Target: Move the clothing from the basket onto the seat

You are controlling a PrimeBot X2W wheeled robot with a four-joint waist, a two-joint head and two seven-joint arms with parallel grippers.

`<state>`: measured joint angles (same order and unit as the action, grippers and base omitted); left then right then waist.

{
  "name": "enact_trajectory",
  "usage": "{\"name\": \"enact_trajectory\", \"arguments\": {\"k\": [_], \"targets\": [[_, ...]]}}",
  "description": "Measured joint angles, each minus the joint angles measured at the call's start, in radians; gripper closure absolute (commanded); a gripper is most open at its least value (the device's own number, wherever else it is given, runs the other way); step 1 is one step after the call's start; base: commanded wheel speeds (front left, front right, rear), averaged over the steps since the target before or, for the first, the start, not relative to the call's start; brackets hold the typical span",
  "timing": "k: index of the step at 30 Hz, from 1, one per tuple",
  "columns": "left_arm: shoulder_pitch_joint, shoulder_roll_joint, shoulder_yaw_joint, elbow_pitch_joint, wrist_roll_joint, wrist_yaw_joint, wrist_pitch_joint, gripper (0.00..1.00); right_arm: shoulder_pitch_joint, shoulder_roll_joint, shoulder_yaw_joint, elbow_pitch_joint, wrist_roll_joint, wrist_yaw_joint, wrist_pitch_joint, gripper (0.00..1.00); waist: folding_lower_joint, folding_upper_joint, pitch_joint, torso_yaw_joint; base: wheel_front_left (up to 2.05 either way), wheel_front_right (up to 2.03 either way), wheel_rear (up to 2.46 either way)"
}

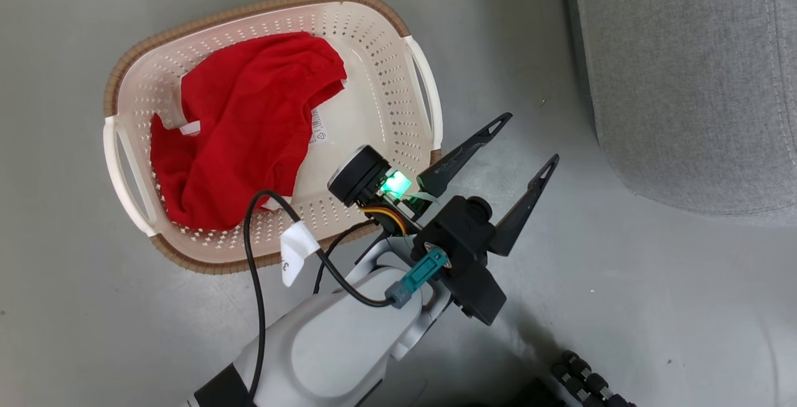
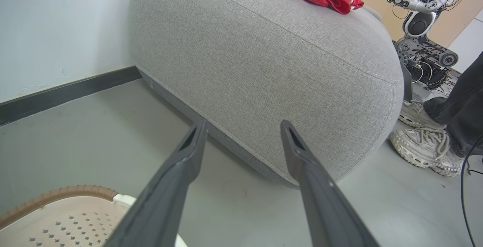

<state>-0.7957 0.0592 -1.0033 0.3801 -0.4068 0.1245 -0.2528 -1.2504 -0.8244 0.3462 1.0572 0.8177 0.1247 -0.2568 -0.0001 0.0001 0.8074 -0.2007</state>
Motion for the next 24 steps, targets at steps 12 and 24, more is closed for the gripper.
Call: {"name": "enact_trajectory", "arguments": {"k": [12, 24], "targets": [[0.006, 0.000, 0.016, 0.003, -0.028, 0.000, 0.000, 0.00, 0.104, 0.033, 0.089, -0.059, 0.001, 0.000, 0.000, 0.00, 0.0000, -0.0002, -0.065, 0.006, 0.00, 0.00, 0.00], [0.053, -0.002, 0.058, 0.009, -0.060, 0.000, 0.000, 0.00, 0.229, 0.073, 0.158, -0.162, 0.004, 0.000, 0.000, 0.00, 0.0000, -0.0001, -0.156, 0.022, 0.00, 0.00, 0.00]]}}
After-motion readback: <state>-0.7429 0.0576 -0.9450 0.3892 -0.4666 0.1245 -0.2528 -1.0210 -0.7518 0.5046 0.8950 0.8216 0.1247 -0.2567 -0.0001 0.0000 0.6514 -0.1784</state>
